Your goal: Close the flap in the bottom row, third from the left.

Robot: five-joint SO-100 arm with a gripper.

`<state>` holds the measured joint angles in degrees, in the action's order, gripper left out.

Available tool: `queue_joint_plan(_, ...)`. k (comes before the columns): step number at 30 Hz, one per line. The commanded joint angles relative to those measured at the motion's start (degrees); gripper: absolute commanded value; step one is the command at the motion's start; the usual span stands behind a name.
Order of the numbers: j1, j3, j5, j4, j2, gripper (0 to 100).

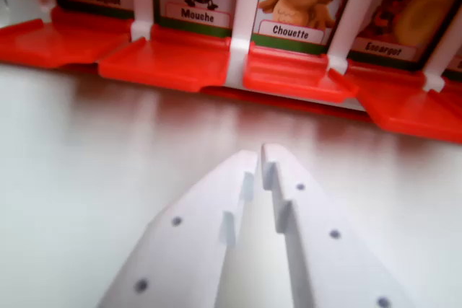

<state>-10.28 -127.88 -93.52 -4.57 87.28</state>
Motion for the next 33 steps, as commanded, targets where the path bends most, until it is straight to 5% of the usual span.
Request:
queue_joint_plan(1, 0.4, 6.8, 0.35, -1.5, -0.4, 0)
queue_joint_plan(25, 1.5, 14.2, 0.62, -1.9, -8.9, 0)
queue_joint_plan(33, 1.7, 19.2, 2.11, -0.1, -9.6, 0)
